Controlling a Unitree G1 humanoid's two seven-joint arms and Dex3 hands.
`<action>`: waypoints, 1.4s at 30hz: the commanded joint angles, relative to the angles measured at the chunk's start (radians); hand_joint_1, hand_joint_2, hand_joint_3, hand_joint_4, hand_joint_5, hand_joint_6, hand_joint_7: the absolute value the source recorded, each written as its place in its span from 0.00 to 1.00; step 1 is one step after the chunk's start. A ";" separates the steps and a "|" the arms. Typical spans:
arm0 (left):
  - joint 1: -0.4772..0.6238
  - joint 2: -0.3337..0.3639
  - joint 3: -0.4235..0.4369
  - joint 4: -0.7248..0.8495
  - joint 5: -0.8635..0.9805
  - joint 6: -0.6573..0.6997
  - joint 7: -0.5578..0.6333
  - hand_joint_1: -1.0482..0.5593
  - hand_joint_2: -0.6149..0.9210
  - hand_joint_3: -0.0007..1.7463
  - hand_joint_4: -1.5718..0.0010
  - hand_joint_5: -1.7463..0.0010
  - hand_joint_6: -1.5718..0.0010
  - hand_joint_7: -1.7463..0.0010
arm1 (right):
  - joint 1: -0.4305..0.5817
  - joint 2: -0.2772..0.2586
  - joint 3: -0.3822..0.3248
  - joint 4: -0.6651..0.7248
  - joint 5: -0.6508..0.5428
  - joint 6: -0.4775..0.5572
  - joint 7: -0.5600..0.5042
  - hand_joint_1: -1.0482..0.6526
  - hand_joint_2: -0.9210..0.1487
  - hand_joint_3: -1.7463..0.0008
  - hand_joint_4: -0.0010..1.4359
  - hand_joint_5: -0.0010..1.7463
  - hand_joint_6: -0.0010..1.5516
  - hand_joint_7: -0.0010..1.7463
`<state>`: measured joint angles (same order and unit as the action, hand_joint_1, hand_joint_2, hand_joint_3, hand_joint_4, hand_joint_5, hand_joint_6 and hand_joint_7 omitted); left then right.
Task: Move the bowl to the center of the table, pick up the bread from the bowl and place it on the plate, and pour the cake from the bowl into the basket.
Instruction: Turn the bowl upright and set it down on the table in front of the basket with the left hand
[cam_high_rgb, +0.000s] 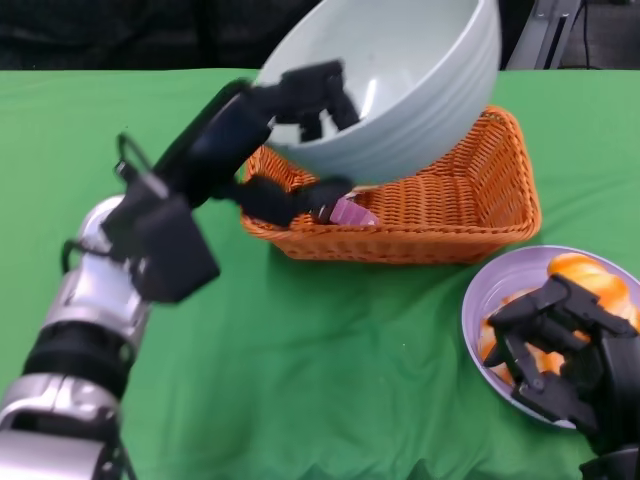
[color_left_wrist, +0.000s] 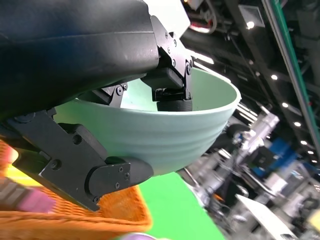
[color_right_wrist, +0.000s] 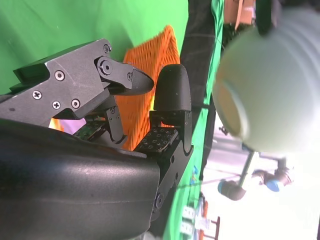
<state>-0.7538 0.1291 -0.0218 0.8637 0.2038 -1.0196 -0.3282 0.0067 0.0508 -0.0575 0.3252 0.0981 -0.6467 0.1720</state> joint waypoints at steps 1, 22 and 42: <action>0.053 0.046 0.010 -0.036 0.030 -0.061 0.087 0.67 0.79 0.60 0.56 0.00 0.55 0.18 | 0.011 -0.018 -0.002 -0.035 -0.005 0.004 -0.007 0.56 0.24 0.53 0.56 0.85 0.50 0.65; 0.339 0.181 -0.008 -0.200 0.597 -0.162 0.828 0.66 0.68 0.73 0.53 0.00 0.52 0.19 | -0.003 -0.054 -0.023 -0.108 0.005 0.064 -0.019 0.55 0.20 0.60 0.58 0.83 0.53 0.59; 0.455 0.389 -0.263 -0.230 0.901 -0.178 1.279 0.70 0.60 0.72 0.51 0.00 0.53 0.12 | -0.003 -0.063 -0.020 -0.131 -0.001 0.092 -0.032 0.55 0.18 0.60 0.56 0.83 0.53 0.56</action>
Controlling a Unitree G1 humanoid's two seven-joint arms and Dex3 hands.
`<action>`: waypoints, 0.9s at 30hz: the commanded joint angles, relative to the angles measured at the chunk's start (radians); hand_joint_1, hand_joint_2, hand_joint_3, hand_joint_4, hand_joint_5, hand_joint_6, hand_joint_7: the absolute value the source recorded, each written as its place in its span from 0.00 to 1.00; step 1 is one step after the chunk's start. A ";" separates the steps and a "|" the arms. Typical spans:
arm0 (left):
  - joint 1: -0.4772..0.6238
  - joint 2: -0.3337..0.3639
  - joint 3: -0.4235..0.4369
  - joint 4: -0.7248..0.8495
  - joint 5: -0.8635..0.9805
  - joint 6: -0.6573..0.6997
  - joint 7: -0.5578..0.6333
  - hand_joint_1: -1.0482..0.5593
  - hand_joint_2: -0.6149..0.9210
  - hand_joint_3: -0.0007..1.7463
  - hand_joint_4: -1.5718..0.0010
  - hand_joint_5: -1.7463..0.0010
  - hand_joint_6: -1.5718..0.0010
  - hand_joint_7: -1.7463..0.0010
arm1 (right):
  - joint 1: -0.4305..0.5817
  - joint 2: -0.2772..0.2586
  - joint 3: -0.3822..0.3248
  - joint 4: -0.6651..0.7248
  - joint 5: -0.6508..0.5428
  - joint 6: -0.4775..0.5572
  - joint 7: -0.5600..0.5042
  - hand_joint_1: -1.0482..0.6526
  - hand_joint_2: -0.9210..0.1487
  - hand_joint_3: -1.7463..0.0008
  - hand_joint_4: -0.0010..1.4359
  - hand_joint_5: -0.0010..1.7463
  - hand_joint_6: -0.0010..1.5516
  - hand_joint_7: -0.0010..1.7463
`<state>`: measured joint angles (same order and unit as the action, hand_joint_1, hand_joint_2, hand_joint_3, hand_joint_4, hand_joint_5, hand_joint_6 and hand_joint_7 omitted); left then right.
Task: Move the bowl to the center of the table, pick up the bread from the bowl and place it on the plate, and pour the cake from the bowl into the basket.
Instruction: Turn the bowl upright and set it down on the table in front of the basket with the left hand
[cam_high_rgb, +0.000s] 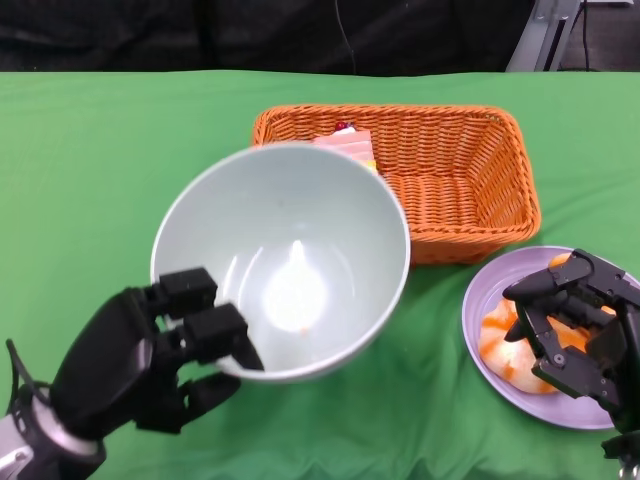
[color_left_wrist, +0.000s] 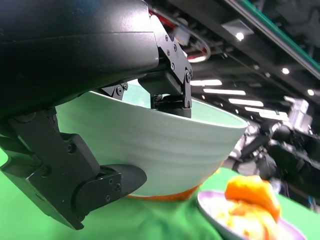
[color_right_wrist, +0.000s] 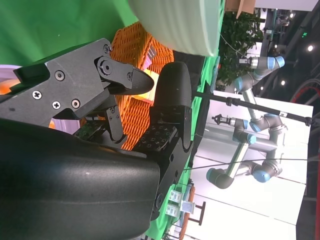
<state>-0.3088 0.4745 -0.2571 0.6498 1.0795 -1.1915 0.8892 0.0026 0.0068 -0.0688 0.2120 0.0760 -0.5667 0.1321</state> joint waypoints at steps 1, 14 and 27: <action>0.011 0.054 -0.044 -0.014 0.038 -0.005 0.077 0.70 0.60 0.73 0.51 0.00 0.53 0.12 | 0.004 -0.019 -0.009 -0.021 0.016 0.013 0.005 0.54 0.18 0.60 0.56 0.83 0.53 0.56; -0.042 0.119 -0.247 0.081 0.148 0.045 0.249 0.69 0.65 0.63 0.51 0.01 0.56 0.08 | -0.002 -0.013 -0.008 -0.021 0.035 0.004 0.007 0.54 0.18 0.61 0.57 0.83 0.54 0.57; -0.085 0.133 -0.363 0.136 0.120 0.101 0.211 0.68 0.70 0.51 0.51 0.02 0.52 0.13 | 0.006 -0.004 -0.007 -0.025 0.042 0.005 0.004 0.54 0.21 0.58 0.58 0.82 0.55 0.56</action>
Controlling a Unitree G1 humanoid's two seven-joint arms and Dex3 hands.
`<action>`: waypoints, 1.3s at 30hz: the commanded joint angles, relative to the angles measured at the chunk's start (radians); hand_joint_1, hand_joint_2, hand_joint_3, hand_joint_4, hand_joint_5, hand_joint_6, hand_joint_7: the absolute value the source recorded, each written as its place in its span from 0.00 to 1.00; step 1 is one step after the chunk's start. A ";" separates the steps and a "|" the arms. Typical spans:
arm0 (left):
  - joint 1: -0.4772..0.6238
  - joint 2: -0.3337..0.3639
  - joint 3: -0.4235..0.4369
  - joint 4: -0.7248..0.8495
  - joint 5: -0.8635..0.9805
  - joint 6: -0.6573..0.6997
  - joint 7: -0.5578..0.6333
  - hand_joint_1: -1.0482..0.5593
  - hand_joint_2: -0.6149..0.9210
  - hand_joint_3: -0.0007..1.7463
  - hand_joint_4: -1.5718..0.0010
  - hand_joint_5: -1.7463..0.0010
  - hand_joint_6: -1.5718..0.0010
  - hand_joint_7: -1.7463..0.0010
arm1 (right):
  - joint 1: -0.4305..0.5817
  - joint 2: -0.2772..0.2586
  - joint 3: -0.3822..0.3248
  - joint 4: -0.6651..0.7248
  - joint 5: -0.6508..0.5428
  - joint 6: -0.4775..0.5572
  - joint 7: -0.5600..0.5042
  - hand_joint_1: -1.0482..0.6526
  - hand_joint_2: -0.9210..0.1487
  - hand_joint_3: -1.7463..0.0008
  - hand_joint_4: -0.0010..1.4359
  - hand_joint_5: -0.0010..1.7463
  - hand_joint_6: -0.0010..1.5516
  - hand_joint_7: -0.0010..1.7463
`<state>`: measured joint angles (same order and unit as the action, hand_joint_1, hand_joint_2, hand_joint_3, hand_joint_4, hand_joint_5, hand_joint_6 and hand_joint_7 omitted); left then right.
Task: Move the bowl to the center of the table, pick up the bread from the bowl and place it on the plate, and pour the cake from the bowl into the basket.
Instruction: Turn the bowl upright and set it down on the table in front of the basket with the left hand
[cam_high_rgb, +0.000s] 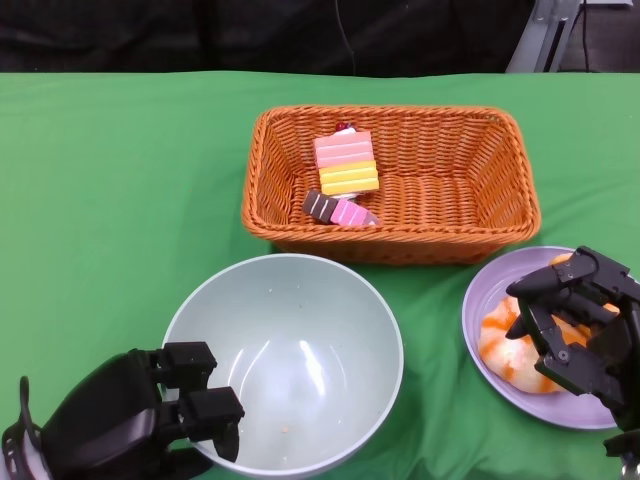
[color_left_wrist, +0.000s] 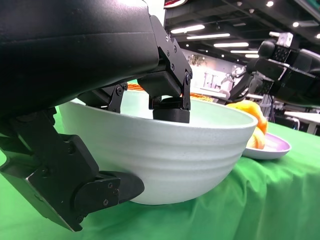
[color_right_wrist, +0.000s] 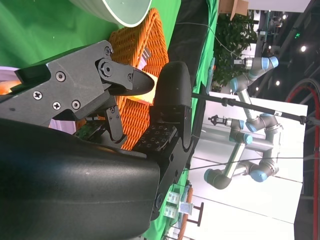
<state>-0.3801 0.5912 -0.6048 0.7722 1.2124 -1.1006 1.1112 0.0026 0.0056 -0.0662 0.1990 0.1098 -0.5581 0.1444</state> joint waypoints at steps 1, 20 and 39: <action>-0.018 0.010 -0.023 0.021 -0.015 0.016 -0.014 0.68 0.70 0.50 0.52 0.01 0.53 0.13 | 0.012 0.002 -0.008 -0.022 0.005 0.004 -0.015 0.54 0.21 0.58 0.58 0.83 0.55 0.56; -0.109 -0.077 -0.156 0.164 -0.013 0.110 0.019 0.64 0.81 0.32 0.57 0.00 0.60 0.10 | 0.023 0.009 0.002 -0.024 -0.026 -0.013 -0.027 0.55 0.29 0.47 0.57 0.84 0.54 0.59; -0.093 -0.069 -0.180 0.108 -0.022 0.199 0.057 0.44 0.95 0.00 0.52 0.88 0.45 1.00 | 0.034 0.005 0.001 -0.026 -0.003 0.008 0.009 0.53 0.18 0.62 0.57 0.84 0.52 0.61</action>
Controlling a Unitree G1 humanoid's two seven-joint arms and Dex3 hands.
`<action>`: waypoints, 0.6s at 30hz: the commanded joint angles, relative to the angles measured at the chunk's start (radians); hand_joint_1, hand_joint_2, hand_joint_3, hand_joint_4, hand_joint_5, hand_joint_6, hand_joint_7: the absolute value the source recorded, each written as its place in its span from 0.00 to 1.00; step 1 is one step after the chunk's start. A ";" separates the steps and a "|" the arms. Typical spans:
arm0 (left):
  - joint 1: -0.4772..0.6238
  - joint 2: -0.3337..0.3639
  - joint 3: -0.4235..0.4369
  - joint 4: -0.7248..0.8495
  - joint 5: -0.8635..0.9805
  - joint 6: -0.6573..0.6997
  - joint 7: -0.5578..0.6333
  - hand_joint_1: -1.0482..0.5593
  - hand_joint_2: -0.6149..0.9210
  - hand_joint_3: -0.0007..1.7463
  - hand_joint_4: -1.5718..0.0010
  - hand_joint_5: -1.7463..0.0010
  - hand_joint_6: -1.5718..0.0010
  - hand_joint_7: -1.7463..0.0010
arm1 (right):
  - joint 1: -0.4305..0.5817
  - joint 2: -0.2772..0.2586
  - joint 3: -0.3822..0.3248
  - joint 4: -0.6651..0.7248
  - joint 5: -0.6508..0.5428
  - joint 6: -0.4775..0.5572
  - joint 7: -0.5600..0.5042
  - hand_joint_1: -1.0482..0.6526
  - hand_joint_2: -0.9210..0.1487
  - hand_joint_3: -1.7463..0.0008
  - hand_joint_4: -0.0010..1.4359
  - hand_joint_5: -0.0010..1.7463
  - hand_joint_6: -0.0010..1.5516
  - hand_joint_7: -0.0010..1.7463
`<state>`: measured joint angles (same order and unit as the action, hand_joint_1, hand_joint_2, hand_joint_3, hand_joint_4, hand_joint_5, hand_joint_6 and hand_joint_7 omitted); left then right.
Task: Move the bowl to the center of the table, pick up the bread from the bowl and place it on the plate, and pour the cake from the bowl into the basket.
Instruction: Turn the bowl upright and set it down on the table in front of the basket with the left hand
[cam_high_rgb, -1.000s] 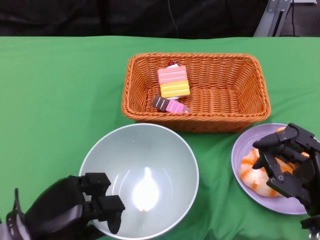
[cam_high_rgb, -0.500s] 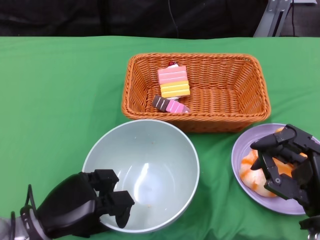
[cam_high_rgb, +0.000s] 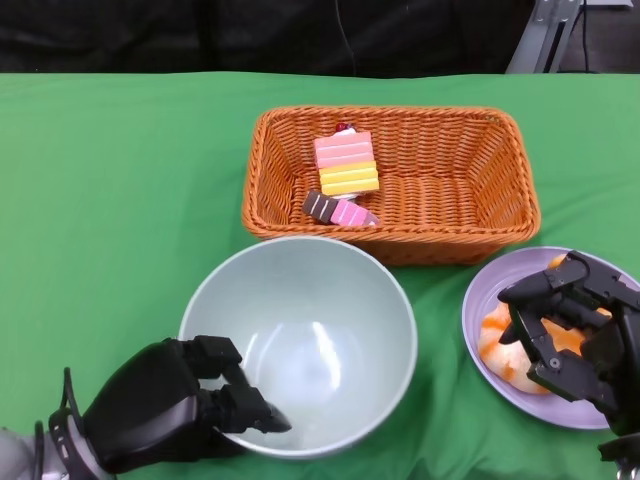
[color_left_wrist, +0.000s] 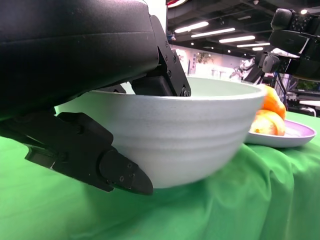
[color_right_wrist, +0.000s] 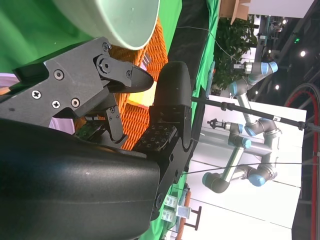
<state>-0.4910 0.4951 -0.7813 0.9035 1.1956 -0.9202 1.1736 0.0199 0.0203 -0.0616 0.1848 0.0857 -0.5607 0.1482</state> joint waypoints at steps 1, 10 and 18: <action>0.021 0.032 -0.004 -0.033 -0.007 0.025 -0.014 0.43 0.95 0.00 0.54 0.91 0.48 1.00 | 0.017 -0.010 -0.005 -0.012 0.023 0.013 0.006 0.53 0.18 0.62 0.57 0.84 0.52 0.62; 0.049 0.066 0.003 -0.116 -0.007 0.083 -0.060 0.37 0.94 0.00 0.65 0.99 0.60 1.00 | 0.010 -0.008 -0.009 0.017 0.000 -0.028 -0.008 0.54 0.18 0.61 0.57 0.83 0.52 0.62; 0.103 0.104 0.048 -0.207 -0.093 0.091 -0.224 0.15 0.96 0.01 0.76 1.00 0.71 1.00 | 0.008 -0.004 -0.007 0.029 0.009 -0.035 -0.002 0.54 0.20 0.59 0.57 0.84 0.51 0.63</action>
<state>-0.4049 0.5676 -0.7469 0.7130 1.1221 -0.8307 0.9875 0.0302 0.0213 -0.0626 0.2091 0.0848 -0.5802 0.1511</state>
